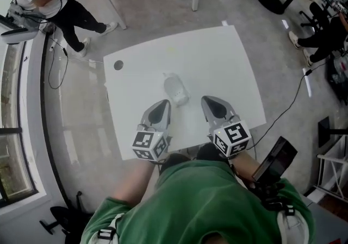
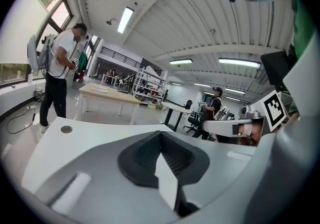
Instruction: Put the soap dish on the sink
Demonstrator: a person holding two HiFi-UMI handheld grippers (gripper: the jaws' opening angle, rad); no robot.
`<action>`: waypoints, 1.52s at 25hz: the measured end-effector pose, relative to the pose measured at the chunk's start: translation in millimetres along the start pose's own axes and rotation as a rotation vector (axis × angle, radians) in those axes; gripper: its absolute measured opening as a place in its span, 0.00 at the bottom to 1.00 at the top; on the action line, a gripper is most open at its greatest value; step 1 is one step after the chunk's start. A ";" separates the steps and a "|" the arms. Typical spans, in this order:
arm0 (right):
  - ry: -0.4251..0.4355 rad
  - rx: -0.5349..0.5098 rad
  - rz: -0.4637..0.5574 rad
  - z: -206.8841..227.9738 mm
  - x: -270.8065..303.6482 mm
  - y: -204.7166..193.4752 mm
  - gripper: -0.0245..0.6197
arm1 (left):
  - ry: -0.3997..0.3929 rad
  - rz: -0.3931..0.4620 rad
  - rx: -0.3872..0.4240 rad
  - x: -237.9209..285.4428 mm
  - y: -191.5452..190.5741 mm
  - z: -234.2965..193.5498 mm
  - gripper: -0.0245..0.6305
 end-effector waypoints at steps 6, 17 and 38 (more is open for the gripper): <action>0.065 -0.031 0.046 -15.9 -36.9 1.9 0.04 | 0.038 0.063 0.015 -38.8 -1.6 41.2 0.05; 0.173 -0.063 0.082 -15.9 -122.8 -8.2 0.04 | 0.142 0.127 0.002 -94.6 -21.5 130.0 0.05; 0.104 -0.085 0.095 -55.9 -138.4 -5.1 0.04 | 0.017 0.130 0.040 -121.1 -15.7 138.5 0.05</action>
Point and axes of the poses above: the fingertips, and each gripper's own axes: x forward along the fingers, z to its right, y out of its top, the point moved 5 cm from there along -x, backward along the fingers, and after that the axes turned 1 degree about z, right-handed, at the moved point
